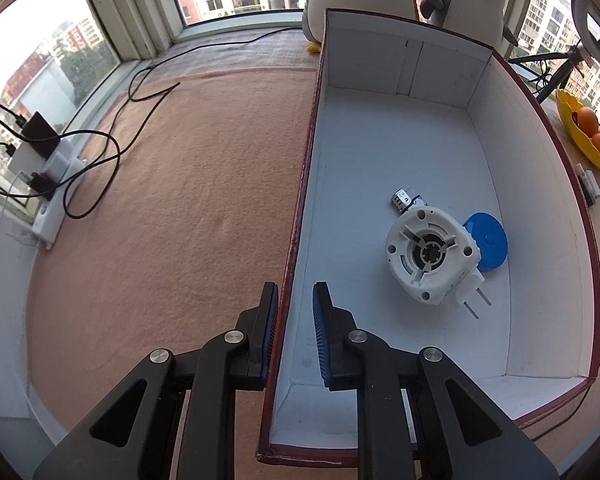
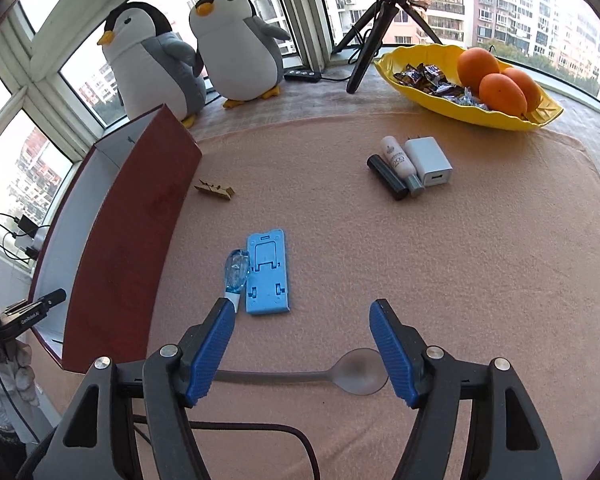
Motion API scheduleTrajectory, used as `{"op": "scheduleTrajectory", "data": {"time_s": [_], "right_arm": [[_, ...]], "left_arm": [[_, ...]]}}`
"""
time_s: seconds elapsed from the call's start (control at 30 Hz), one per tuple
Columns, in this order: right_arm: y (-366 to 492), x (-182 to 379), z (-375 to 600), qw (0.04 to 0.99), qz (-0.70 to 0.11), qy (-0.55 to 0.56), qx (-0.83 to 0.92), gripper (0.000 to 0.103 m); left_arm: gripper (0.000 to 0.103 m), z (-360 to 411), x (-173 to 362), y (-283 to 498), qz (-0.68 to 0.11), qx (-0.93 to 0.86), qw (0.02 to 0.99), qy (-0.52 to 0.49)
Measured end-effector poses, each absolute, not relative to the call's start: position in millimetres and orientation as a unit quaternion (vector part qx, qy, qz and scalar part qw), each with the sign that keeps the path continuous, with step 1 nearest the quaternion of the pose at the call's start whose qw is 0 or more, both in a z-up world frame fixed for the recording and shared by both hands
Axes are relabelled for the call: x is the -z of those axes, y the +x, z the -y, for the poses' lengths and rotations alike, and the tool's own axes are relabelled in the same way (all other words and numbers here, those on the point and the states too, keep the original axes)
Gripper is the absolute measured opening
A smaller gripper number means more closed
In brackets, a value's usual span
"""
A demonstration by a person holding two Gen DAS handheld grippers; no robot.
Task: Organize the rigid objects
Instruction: 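Move the right gripper to the clear spray bottle and grasp it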
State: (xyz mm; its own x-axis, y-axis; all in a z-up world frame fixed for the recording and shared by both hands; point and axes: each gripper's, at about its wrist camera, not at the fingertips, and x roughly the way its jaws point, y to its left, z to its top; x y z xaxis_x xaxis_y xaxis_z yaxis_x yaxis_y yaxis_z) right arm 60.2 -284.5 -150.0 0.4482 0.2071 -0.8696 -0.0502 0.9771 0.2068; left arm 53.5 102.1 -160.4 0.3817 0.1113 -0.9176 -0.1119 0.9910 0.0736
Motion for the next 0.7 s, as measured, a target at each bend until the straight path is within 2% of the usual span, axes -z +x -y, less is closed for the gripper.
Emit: {"op": "scheduleTrajectory", "data": {"time_s": [0.2, 0.4, 0.47, 0.7], "right_arm": [[62, 160, 276, 0.842, -0.529, 0.07, -0.079, 0.066], [75, 168, 264, 0.837, -0.538, 0.052, -0.079, 0.048], [80, 170, 258, 0.833, -0.543, 0.051, -0.09, 0.039], [93, 176, 221, 0.823, -0.555, 0.018, -0.118, 0.039]], "left_arm": [[0.016, -101, 160, 53, -0.553, -0.061, 0.831, 0.002], [0.016, -100, 160, 53, -0.553, -0.058, 0.831, 0.005], [0.016, -100, 160, 52, -0.553, -0.057, 0.831, 0.006], [0.016, -99, 160, 52, -0.552, -0.058, 0.832, 0.006]]}}
